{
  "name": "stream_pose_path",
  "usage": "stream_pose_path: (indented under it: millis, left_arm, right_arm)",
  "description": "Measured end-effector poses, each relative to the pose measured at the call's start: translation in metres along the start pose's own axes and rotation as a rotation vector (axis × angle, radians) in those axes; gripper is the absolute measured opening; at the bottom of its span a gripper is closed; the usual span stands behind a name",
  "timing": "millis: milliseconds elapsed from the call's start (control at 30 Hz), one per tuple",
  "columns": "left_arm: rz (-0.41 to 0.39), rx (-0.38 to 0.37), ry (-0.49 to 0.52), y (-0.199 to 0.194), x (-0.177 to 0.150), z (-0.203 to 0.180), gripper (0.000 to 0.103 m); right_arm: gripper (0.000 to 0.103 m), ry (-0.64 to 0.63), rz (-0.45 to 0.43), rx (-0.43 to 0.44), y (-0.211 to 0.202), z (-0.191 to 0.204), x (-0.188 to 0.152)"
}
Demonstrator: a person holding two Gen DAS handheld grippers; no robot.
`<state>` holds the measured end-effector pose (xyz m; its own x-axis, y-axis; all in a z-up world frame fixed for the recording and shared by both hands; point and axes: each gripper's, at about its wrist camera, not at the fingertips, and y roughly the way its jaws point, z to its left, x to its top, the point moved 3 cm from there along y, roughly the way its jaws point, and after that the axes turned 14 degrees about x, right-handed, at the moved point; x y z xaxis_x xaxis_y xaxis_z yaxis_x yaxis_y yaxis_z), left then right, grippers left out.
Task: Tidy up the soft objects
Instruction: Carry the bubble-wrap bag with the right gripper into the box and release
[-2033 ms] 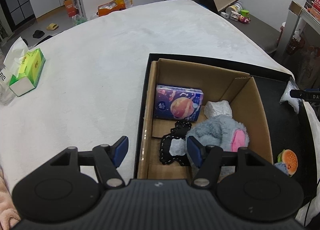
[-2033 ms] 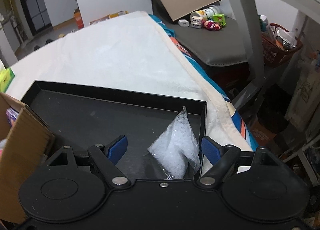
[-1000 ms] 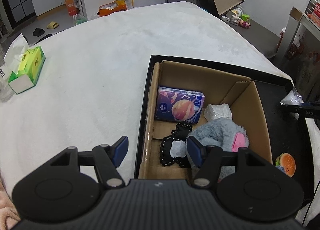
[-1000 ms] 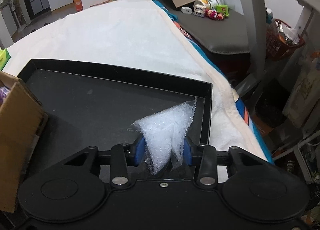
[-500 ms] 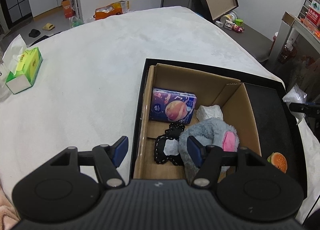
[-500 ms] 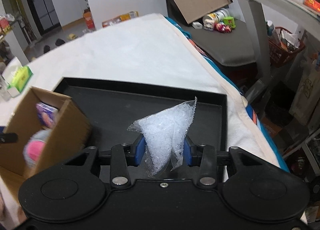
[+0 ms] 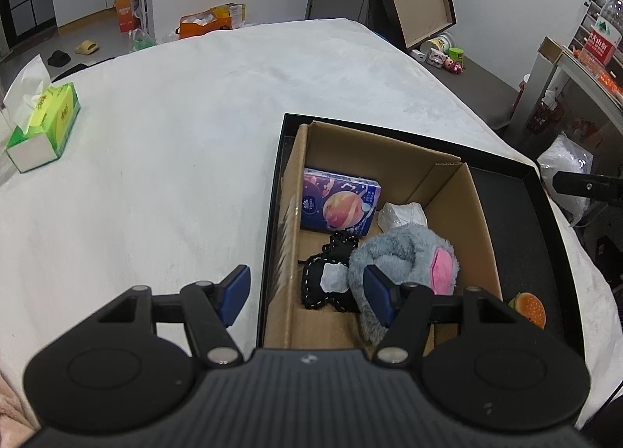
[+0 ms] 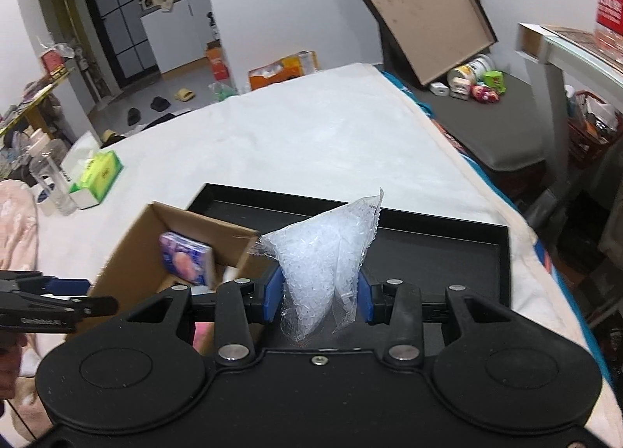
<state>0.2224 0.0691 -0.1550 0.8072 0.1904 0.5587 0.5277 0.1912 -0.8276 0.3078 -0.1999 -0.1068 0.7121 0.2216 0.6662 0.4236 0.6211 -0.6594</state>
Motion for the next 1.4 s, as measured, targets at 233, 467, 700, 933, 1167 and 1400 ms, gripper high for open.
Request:
stream_pose_path:
  millis: [233, 467, 700, 933, 1167, 1400]
  left_arm:
    - [0.011, -0.030, -0.023, 0.000, -0.005, 0.009, 0.058]
    - [0.025, -0.065, -0.050, 0.001, -0.012, 0.020, 0.045]
    - [0.046, -0.085, -0.059, 0.003, -0.022, 0.027, 0.028]
    - [0.065, -0.116, -0.061, 0.006, -0.028, 0.031, 0.015]
    - [0.068, -0.122, -0.078, 0.008, -0.029, 0.033, 0.015]
    - [0.070, -0.116, -0.086, 0.009, -0.027, 0.032, 0.015]
  right_arm:
    - [0.039, -0.025, 0.002, 0.055, 0.009, 0.033, 0.002]
    - [0.039, -0.058, 0.025, 0.100, 0.021, 0.064, 0.000]
    - [0.039, -0.080, 0.044, 0.146, 0.032, 0.091, -0.004]
    - [0.039, -0.086, 0.076, 0.187, 0.045, 0.111, -0.011]
    - [0.039, -0.058, 0.107, 0.233, 0.060, 0.125, -0.015]
    - [0.049, 0.006, 0.162, 0.300, 0.075, 0.129, -0.024]
